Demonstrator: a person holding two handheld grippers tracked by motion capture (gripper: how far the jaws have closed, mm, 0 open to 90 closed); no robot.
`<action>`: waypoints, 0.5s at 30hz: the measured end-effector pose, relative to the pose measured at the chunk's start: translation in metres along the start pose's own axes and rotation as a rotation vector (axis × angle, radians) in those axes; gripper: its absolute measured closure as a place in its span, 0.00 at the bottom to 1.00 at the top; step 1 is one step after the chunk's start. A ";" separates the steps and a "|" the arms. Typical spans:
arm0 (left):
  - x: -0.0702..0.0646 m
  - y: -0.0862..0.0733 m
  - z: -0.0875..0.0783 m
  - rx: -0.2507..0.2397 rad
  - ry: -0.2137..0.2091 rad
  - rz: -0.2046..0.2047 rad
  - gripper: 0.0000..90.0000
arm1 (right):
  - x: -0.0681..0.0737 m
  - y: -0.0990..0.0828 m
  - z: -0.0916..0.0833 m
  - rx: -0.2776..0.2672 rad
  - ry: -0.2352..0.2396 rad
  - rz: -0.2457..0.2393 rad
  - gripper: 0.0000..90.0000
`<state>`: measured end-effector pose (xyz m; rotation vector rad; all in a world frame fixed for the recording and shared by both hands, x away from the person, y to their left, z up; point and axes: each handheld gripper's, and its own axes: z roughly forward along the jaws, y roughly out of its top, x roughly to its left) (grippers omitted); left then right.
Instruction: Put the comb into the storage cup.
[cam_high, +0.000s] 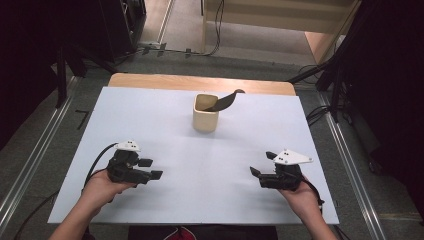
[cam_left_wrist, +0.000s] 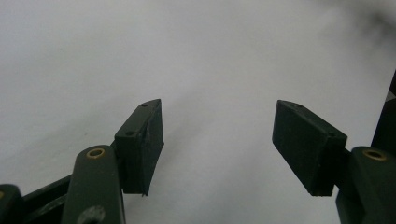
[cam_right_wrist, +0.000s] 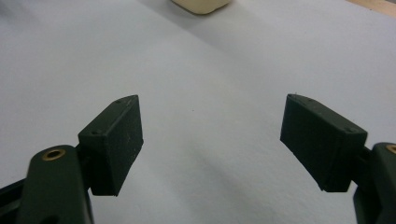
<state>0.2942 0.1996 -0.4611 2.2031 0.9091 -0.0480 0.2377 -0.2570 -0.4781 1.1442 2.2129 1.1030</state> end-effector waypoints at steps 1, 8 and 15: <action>0.000 0.000 0.000 0.000 0.000 0.000 0.39 | 0.000 0.000 0.000 0.000 0.000 0.002 0.21; 0.000 0.000 0.000 0.000 0.001 0.000 0.39 | 0.001 0.000 0.001 0.004 -0.002 -0.007 0.22; 0.000 0.000 -0.001 0.000 0.003 -0.002 0.39 | 0.000 -0.001 0.003 0.012 0.004 -0.012 0.21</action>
